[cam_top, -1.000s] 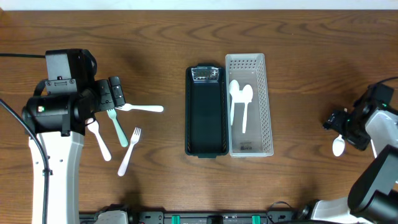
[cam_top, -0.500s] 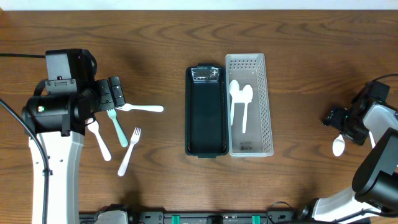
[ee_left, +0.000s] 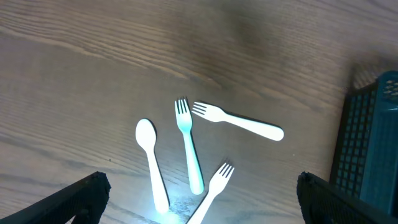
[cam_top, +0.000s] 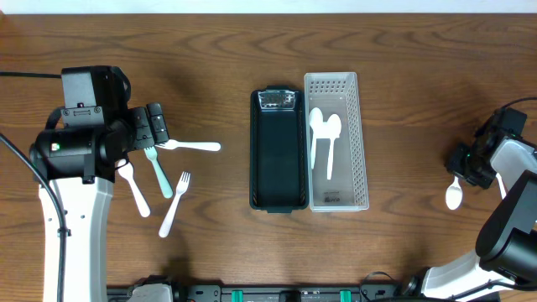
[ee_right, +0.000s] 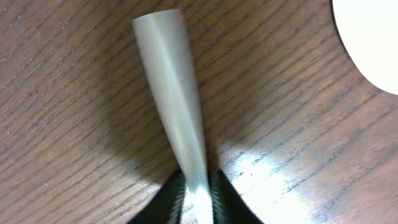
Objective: Pack container
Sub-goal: 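Grasp a third white spoon with the right gripper and lift, then place the third spoon in the white basket and withdraw right gripper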
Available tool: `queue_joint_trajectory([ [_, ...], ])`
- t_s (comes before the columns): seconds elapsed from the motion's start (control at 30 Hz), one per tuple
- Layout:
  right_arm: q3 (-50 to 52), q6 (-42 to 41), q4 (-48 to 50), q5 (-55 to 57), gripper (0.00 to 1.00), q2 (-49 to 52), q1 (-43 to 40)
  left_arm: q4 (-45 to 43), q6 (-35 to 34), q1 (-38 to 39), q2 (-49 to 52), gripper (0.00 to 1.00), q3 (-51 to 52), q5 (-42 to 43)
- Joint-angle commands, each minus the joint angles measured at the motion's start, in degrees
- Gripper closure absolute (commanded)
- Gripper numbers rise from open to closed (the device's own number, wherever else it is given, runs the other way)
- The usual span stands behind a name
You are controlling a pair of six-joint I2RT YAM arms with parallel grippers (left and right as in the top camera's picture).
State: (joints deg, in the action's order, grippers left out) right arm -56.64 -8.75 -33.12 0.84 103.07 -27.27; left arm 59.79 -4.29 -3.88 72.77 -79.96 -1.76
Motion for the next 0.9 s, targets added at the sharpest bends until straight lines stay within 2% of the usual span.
queue_joint_trajectory([
  [0.0,2.99,-0.68,-0.9,-2.78,0.9,4.61,-0.31,0.13,0.11,-0.24,0.22,0.02,-0.74,-0.44],
  [0.1,2.95,-1.05,-0.92,-3.32,0.99,4.48,-0.15,0.13,0.11,-0.24,0.22,0.02,-0.74,-0.44],
  [0.27,0.68,-1.05,-3.08,-6.32,0.99,1.6,1.55,0.13,0.11,-0.24,0.22,0.02,-0.74,-0.44],
  [0.4,-4.96,-0.96,-7.32,-6.25,0.99,-4.83,5.38,0.13,0.11,-0.24,0.22,0.02,-0.74,-0.42],
  [0.6,-17.42,-1.18,-13.73,-6.27,0.99,-15.67,16.92,0.13,0.11,-0.24,0.22,0.02,-0.74,-0.42],
  [0.7,-21.42,-3.34,-13.97,-6.21,0.99,-18.18,24.5,0.13,0.11,-0.24,0.22,0.02,-0.74,-0.44],
  [0.87,-22.32,-8.04,-12.2,-5.77,0.99,-17.4,35.17,0.13,0.11,-0.24,0.22,0.02,-0.74,-0.42],
])
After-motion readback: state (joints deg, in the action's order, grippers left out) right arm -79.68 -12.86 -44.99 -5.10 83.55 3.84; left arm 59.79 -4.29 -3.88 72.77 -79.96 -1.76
